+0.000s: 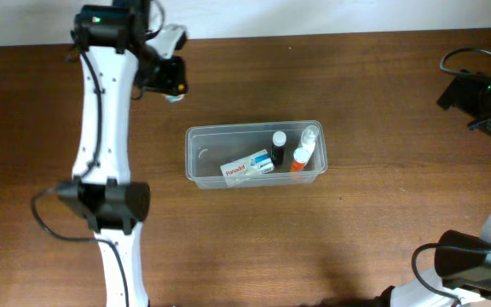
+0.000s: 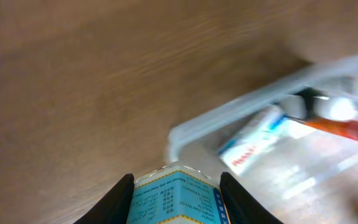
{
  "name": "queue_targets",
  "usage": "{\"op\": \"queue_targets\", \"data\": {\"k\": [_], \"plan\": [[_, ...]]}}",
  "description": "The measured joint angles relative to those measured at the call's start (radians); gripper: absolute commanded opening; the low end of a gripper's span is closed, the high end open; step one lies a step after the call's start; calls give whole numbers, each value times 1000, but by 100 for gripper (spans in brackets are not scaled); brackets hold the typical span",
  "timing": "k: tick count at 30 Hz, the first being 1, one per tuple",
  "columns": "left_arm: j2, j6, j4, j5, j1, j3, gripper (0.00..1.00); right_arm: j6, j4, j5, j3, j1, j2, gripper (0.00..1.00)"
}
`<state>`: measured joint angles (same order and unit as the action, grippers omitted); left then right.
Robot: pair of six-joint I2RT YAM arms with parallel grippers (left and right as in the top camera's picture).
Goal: Pack container
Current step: 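Carry the amber jar over the container's left end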
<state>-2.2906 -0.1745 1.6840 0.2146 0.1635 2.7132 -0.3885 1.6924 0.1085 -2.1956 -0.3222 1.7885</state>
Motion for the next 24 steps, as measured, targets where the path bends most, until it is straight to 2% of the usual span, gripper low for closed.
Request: {"op": "queue_targets", "data": {"k": [3,5,11,16,24], "plan": [[65,15,2,-61,76,6,30,0,0,0,0,0,0,98],[89,27,2,-112,135,9,36,0,0,0,0,0,0,99],[92,83,1,-191,267,-106,34,-1,0,0,0,0,0,98],[91,116,2,-216,285,-293,25,0,0,0,0,0,0,98],[91,160,-27,-230,285,-456,25,0,0,0,0,0,0,98]]}}
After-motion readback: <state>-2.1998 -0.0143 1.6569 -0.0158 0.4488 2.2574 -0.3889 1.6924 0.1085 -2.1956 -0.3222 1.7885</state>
